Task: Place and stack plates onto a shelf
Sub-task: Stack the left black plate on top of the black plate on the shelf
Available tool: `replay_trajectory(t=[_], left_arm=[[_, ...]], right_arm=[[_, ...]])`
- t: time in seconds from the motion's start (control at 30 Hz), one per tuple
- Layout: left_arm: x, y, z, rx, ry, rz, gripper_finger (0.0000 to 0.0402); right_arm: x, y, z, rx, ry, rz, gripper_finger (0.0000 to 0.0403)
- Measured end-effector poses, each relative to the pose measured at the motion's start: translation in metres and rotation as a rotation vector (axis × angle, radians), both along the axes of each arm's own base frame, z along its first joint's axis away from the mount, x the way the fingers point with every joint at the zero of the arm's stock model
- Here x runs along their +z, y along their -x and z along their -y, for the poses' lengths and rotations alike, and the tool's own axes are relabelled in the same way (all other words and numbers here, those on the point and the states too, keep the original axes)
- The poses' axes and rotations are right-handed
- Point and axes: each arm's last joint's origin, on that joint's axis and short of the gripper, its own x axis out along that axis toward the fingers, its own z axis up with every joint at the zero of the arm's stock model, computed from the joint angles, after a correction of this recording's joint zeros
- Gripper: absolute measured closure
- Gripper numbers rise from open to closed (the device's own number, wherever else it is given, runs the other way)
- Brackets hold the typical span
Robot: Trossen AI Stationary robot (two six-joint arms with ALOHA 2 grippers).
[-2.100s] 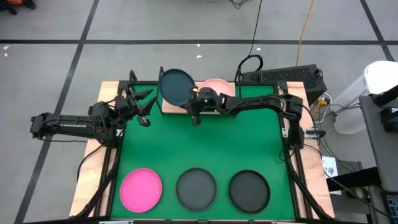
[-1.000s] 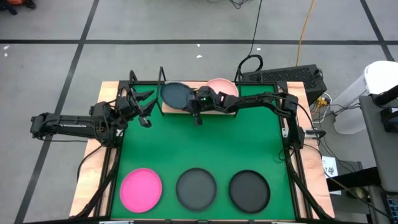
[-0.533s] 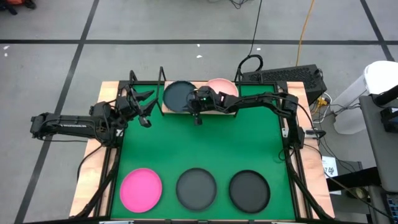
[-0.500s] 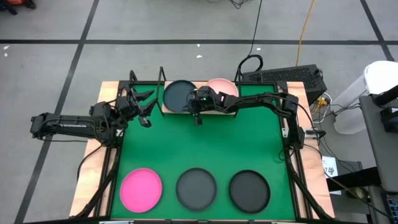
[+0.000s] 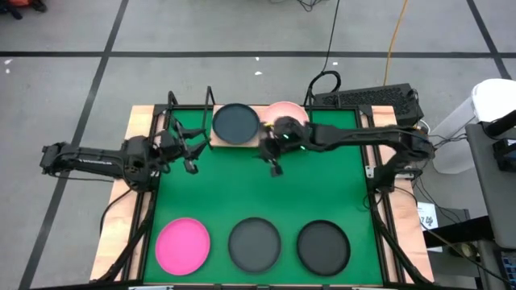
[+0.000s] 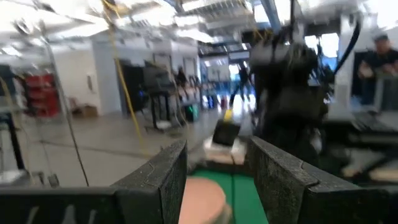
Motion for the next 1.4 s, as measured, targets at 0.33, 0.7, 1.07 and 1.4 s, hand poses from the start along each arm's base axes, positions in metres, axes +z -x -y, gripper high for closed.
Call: replay_trajectory(t=[0.33, 0.7, 1.07, 1.4], left_arm=[[-0.034, -0.032, 0.015, -0.074, 0.163, -0.332, 0.0227], [-0.055, -0.092, 0.041, -0.37, 0.51, -0.838, 0.0227], [-0.104, -0.126, 0.063, -0.457, 0.882, -1.077, 0.0227], [-0.137, -0.142, 0.087, -0.454, 0.977, -1.104, 0.0227]], right_arm=[[-0.007, 0.096, -0.058, -0.106, 0.068, 0.283, 0.0367], [-0.014, 0.154, -0.063, -0.104, 0.007, 0.563, 0.0336], [-0.02, 0.157, -0.066, -0.096, -0.047, 0.546, 0.0237], [-0.025, 0.158, -0.074, -0.061, -0.072, 0.492, 0.0227]])
